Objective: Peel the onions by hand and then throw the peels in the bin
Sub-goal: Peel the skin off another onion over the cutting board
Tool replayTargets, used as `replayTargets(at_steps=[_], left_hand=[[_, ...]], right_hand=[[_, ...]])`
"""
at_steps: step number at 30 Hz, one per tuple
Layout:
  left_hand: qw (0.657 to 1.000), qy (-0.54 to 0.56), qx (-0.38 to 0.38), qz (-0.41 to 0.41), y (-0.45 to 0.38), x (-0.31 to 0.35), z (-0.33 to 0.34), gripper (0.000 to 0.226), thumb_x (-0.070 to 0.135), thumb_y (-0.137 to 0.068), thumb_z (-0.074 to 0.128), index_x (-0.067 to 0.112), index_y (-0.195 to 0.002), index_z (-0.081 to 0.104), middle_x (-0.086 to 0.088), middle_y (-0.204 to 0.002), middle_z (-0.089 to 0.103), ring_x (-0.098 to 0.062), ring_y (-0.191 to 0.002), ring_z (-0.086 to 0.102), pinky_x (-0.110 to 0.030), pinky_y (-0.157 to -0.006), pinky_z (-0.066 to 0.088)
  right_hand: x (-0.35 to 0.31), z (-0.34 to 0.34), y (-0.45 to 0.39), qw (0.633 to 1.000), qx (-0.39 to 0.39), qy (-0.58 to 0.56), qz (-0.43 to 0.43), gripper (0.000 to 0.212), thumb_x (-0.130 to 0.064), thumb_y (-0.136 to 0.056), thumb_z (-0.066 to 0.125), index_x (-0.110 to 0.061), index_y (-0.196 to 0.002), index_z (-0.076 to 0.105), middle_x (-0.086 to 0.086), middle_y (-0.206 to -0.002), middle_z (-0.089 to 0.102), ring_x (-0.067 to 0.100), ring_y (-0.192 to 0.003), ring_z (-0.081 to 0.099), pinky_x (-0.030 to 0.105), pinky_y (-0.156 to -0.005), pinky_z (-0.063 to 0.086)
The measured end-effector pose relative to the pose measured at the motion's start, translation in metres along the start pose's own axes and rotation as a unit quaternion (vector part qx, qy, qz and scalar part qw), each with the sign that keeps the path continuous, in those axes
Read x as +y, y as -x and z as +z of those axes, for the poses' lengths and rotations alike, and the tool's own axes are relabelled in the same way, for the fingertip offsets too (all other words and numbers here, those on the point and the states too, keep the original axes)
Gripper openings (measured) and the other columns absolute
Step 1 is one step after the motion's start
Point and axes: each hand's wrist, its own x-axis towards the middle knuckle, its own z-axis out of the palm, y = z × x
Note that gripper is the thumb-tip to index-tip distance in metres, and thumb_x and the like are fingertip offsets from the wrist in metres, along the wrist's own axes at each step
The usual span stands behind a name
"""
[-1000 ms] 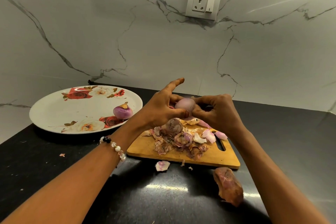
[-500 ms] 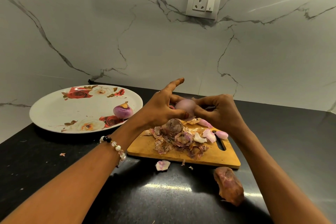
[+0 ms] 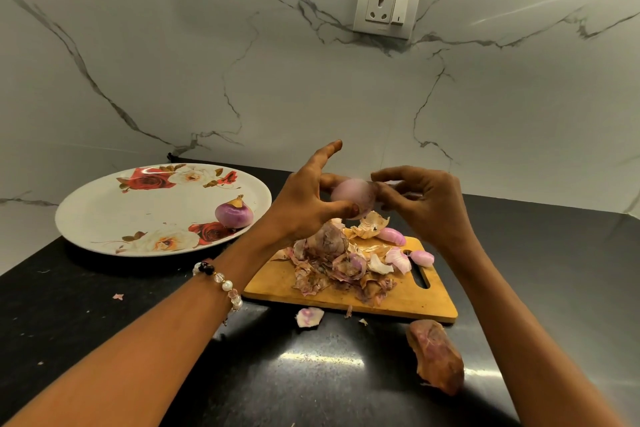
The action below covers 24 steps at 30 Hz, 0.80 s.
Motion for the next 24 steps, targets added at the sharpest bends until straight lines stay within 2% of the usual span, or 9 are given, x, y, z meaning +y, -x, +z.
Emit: replayTargets(at_steps=[2, 4, 7, 10, 14, 17, 19, 20, 24], left_hand=[[1.0, -0.001, 0.021, 0.003, 0.0, 0.0, 0.0, 0.096, 0.011, -0.074, 0.079, 0.018, -0.15, 0.021, -0.007, -0.122, 0.065, -0.007, -0.105, 0.058, 0.003, -0.083, 0.025], [0.999, -0.005, 0.031, 0.006, 0.0, 0.0, 0.0, 0.096, 0.011, -0.074, 0.08, 0.017, -0.15, 0.022, -0.009, -0.122, 0.065, -0.006, -0.102, 0.057, 0.009, -0.076, 0.027], [0.999, -0.013, 0.041, 0.005, 0.0, -0.001, 0.002, 0.096, 0.013, -0.073, 0.081, 0.018, -0.15, 0.023, -0.008, -0.122, 0.065, -0.005, -0.101, 0.057, 0.009, -0.073, 0.028], [0.999, -0.02, 0.043, 0.003, 0.001, 0.0, 0.004, 0.097, 0.013, -0.073, 0.082, 0.018, -0.15, 0.023, -0.008, -0.123, 0.065, -0.005, -0.103, 0.056, 0.01, -0.072, 0.029], [0.999, -0.022, 0.036, 0.003, 0.002, 0.001, 0.004, 0.099, 0.014, -0.072, 0.082, 0.018, -0.15, 0.022, -0.007, -0.124, 0.064, -0.015, -0.114, 0.058, 0.01, -0.076, 0.025], [1.0, -0.01, 0.009, 0.003, 0.002, 0.002, 0.002, 0.099, 0.017, -0.072, 0.082, 0.021, -0.15, 0.021, -0.004, -0.126, 0.063, -0.012, -0.116, 0.057, -0.007, -0.095, 0.029], [1.0, 0.005, -0.017, 0.0, 0.003, 0.003, 0.0, 0.1, 0.015, -0.073, 0.081, 0.024, -0.15, 0.018, -0.003, -0.126, 0.063, -0.006, -0.109, 0.059, -0.025, -0.103, 0.032], [1.0, 0.011, -0.028, -0.001, 0.003, 0.004, -0.001, 0.101, 0.013, -0.073, 0.081, 0.025, -0.15, 0.017, -0.003, -0.126, 0.063, -0.004, -0.106, 0.06, -0.026, -0.103, 0.033], [0.999, 0.031, -0.044, -0.003, 0.003, 0.007, -0.003, 0.099, 0.01, -0.075, 0.078, 0.024, -0.15, 0.015, -0.003, -0.127, 0.063, -0.003, -0.103, 0.061, -0.03, -0.104, 0.036]], right_hand=[[-0.002, 0.001, 0.0, 1.0, -0.009, 0.019, -0.015, 0.018, -0.011, -0.081, 0.076, -0.006, -0.097, 0.074, 0.005, -0.092, 0.072, 0.011, -0.075, 0.069, 0.016, -0.066, 0.056], [-0.002, 0.004, 0.0, 0.999, -0.011, 0.028, -0.012, 0.016, -0.011, -0.079, 0.077, -0.006, -0.094, 0.075, 0.005, -0.092, 0.071, 0.013, -0.079, 0.068, 0.019, -0.066, 0.057], [-0.003, 0.008, 0.001, 0.998, 0.012, 0.058, -0.013, 0.011, -0.009, -0.078, 0.079, -0.005, -0.088, 0.075, 0.0, -0.094, 0.067, 0.021, -0.087, 0.064, 0.026, -0.065, 0.057], [-0.004, 0.014, 0.001, 0.996, 0.014, 0.084, -0.02, 0.006, -0.006, -0.078, 0.078, -0.006, -0.082, 0.073, -0.002, -0.096, 0.063, 0.022, -0.094, 0.057, 0.026, -0.069, 0.053], [-0.002, 0.017, 0.0, 0.991, 0.019, 0.13, -0.002, 0.009, -0.006, -0.079, 0.076, -0.004, -0.08, 0.068, 0.005, -0.1, 0.057, 0.017, -0.099, 0.047, 0.011, -0.074, 0.035], [0.001, 0.016, -0.001, 0.991, 0.0, 0.133, 0.026, 0.011, -0.009, -0.084, 0.071, -0.009, -0.081, 0.061, 0.002, -0.104, 0.047, 0.016, -0.101, 0.041, 0.01, -0.075, 0.031], [0.008, 0.013, -0.002, 0.988, -0.012, 0.148, 0.043, 0.011, -0.012, -0.087, 0.068, -0.013, -0.083, 0.057, 0.004, -0.104, 0.046, 0.018, -0.101, 0.042, 0.023, -0.078, 0.036], [0.013, 0.01, -0.002, 0.987, -0.014, 0.149, 0.058, 0.011, -0.013, -0.088, 0.067, -0.013, -0.083, 0.057, 0.005, -0.103, 0.048, 0.02, -0.099, 0.044, 0.026, -0.077, 0.038], [0.016, 0.001, -0.003, 0.993, 0.002, 0.055, 0.103, 0.003, -0.007, -0.089, 0.066, -0.008, -0.088, 0.063, 0.007, -0.092, 0.062, 0.02, -0.083, 0.059, 0.008, -0.067, 0.045]])
